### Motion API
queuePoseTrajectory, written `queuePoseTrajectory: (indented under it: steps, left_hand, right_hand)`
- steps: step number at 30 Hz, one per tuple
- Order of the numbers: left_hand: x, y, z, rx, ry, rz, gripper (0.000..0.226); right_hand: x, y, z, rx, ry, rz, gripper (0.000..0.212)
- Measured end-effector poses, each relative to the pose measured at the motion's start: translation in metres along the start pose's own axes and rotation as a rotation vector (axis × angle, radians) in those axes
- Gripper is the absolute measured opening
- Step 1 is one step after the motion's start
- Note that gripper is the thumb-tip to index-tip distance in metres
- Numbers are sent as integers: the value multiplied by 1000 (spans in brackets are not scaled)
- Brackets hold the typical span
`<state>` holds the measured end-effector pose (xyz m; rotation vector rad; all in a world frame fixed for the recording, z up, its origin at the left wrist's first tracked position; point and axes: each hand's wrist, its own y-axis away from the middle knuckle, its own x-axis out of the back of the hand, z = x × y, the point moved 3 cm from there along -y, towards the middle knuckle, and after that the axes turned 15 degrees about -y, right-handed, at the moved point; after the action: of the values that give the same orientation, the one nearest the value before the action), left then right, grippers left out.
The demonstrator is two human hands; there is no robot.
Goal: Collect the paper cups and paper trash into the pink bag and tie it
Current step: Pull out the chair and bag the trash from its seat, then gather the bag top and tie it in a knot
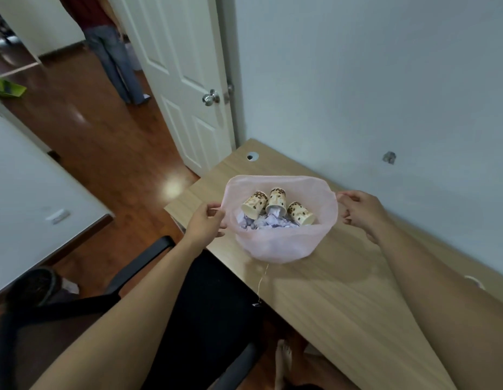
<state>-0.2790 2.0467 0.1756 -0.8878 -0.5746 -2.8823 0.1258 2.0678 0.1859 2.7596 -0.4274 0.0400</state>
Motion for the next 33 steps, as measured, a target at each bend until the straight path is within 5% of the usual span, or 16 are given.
queuePoseTrajectory:
  steps: [17,25,33]
  left_hand:
    - [160,125,-166,-148,-195,-204,24]
    - [245,185,-227,-185,-377,-181,19]
    - [307,269,-277,-191,-499,-87,30]
  right_hand:
    - [-93,239,97,-93,-33,-48,31]
    - [-177,329,136,-75,44,-228,17]
    - [-279,409,161,-20,260,-537,39]
